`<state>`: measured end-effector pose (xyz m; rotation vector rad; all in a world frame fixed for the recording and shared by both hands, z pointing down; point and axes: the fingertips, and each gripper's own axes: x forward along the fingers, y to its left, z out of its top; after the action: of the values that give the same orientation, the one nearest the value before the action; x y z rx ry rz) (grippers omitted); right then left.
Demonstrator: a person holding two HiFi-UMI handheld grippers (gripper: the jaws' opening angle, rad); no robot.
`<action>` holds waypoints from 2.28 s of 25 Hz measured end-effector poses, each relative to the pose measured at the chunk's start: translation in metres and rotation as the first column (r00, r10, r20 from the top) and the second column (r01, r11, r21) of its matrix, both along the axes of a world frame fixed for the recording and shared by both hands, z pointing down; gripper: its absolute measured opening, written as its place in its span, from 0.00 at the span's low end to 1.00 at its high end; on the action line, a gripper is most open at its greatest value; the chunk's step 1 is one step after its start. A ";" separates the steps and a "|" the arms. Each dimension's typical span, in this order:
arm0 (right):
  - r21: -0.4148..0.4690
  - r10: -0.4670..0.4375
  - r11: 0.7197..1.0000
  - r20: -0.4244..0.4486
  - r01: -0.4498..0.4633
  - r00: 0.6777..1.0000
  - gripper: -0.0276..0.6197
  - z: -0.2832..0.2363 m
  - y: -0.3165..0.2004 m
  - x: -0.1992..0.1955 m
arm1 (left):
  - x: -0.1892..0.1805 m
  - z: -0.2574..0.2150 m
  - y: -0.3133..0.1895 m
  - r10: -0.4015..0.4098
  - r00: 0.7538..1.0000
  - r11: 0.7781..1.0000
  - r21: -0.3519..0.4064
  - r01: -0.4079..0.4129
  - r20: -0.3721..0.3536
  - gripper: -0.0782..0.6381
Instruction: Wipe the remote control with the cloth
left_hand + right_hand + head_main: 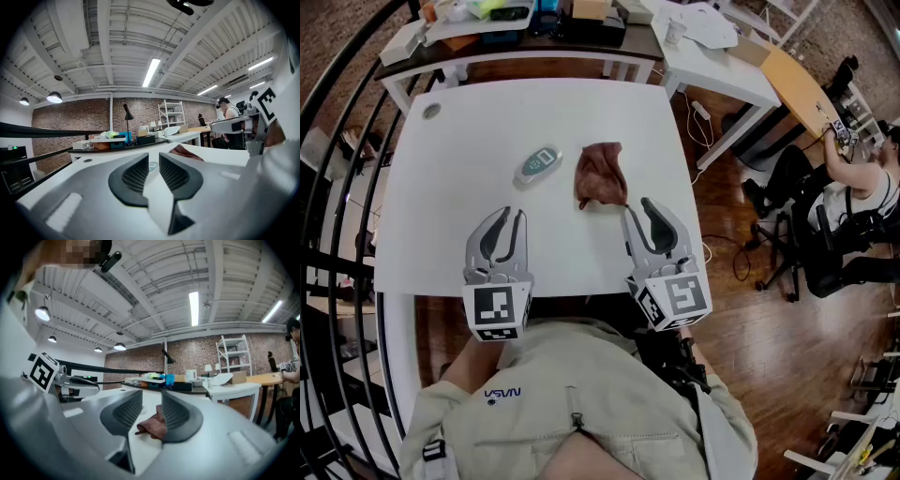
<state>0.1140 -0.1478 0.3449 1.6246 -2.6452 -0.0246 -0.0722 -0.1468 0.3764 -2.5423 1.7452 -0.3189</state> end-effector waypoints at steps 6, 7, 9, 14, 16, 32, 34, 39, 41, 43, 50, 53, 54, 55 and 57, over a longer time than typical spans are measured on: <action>0.121 -0.019 0.992 -0.140 0.036 0.990 0.28 -0.035 -0.020 -0.007 | -0.011 -0.020 -0.018 0.051 0.999 0.998 0.024 -0.051 0.012 0.33; 0.123 -0.025 0.991 -0.160 0.045 0.987 0.29 -0.038 -0.025 -0.008 | -0.013 -0.020 -0.023 0.063 0.998 0.998 0.017 -0.063 0.011 0.33; 0.110 -0.055 0.991 -0.197 0.078 0.979 0.32 -0.039 -0.039 -0.013 | -0.014 -0.021 -0.041 0.078 0.997 0.997 0.006 -0.078 0.010 0.37; -0.012 -0.115 0.993 -0.312 0.117 0.943 0.41 -0.001 -0.106 -0.029 | 0.006 0.010 -0.114 0.169 0.984 0.982 -0.101 -0.162 0.062 0.52; -0.056 -0.104 0.994 -0.297 0.091 0.949 0.41 0.012 -0.127 -0.028 | 0.016 0.033 -0.133 0.201 0.977 0.969 -0.161 -0.189 0.065 0.53; -0.520 -0.349 0.849 -0.413 0.097 0.841 0.53 0.131 -0.149 -0.033 | 0.028 0.116 -0.161 0.374 0.921 0.807 -0.527 -0.266 0.109 0.60; -0.537 -0.354 0.838 -0.400 0.097 0.846 0.53 0.134 -0.151 -0.034 | 0.031 0.114 -0.159 0.408 0.906 0.790 -0.539 -0.291 0.110 0.51; -0.571 -0.355 0.814 -0.340 0.108 0.871 0.43 0.138 -0.147 -0.036 | 0.032 0.112 -0.156 0.401 0.911 0.780 -0.558 -0.283 0.098 0.48; -0.551 -0.339 0.828 -0.346 0.104 0.875 0.32 0.135 -0.144 -0.035 | 0.030 0.110 -0.156 0.369 0.926 0.791 -0.550 -0.269 0.079 0.48; -0.531 -0.317 0.842 -0.344 0.096 0.884 0.24 0.130 -0.141 -0.031 | 0.029 0.106 -0.155 0.340 0.940 0.803 -0.529 -0.274 0.030 0.48; -0.359 -0.190 0.929 -0.243 0.093 0.951 0.18 0.068 -0.129 -0.022 | 0.022 0.059 -0.133 0.246 0.963 0.928 -0.313 -0.201 0.110 0.48; -0.137 -0.125 0.985 -0.147 0.105 0.981 0.18 -0.009 -0.111 -0.023 | 0.033 0.031 -0.109 0.220 0.953 0.969 -0.163 -0.188 0.206 0.48; -0.078 -0.117 0.991 -0.139 0.107 0.983 0.18 -0.026 -0.104 -0.026 | 0.038 0.026 -0.102 0.215 0.950 0.973 -0.133 -0.188 0.226 0.48; -0.023 -0.111 0.994 -0.139 0.109 0.984 0.18 -0.042 -0.096 -0.029 | 0.043 0.021 -0.094 0.212 0.945 0.976 -0.104 -0.191 0.248 0.48; 0.067 -0.103 0.991 -0.149 0.114 0.984 0.18 -0.062 -0.082 -0.038 | 0.054 0.007 -0.079 0.207 0.935 0.978 -0.042 -0.204 0.288 0.48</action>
<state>0.0764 -0.2295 0.2824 1.4358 -2.6471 -0.2391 -0.0183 -0.2254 0.3833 -2.4996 1.3647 -0.6548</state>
